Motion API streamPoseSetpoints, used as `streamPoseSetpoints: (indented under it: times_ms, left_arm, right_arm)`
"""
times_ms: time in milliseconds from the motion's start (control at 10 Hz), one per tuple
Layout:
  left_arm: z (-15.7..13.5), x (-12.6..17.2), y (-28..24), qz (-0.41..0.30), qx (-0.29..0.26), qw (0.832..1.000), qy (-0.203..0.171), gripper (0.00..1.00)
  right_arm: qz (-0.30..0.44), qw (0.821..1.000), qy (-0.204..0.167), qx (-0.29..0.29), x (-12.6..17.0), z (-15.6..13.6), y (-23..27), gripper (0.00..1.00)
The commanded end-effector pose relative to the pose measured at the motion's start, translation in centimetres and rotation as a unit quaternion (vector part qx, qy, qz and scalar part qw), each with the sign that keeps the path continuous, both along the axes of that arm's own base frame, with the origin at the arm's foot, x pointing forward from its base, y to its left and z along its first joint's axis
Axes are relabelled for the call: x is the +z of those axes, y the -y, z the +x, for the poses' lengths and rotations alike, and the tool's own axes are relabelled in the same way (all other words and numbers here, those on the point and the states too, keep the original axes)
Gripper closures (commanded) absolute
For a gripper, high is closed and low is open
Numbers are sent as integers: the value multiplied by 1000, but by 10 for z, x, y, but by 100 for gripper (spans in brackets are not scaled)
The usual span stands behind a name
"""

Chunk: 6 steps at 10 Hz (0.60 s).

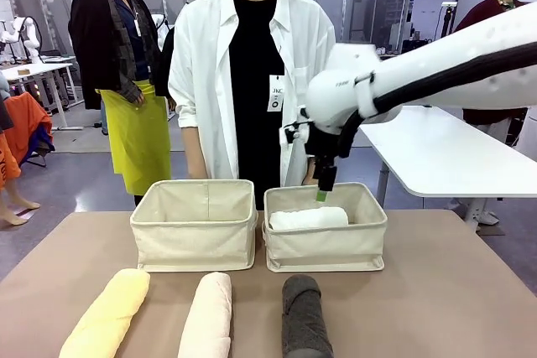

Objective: Divide the towels into two baskets.
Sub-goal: Pick up one hotel-folded towel from the bottom of the table and place it in the Fabric basket indicated by the person.

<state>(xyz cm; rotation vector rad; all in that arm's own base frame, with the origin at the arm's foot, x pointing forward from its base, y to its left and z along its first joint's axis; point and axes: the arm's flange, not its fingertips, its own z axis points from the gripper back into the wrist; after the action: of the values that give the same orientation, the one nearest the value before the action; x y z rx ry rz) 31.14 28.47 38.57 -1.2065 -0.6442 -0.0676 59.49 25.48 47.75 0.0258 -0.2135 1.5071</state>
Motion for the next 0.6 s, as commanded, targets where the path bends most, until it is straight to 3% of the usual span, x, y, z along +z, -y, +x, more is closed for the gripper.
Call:
streamPoseSetpoints:
  times_ms: [0, 300, 500]
  left_arm:
    - [-4, 1, -2, 2, -1, 1000, 0, 0]
    - [-4, 1, -2, 2, -1, 1000, 0, 0]
    - [-4, 1, -2, 2, -1, 1000, 0, 0]
  right_arm:
    - [33, 996, -49, -59, 7, -44, 36, 0]
    - [115, 970, -123, -175, 13, -86, 110, 0]
    - [227, 919, -180, -266, 3, -114, 176, 0]
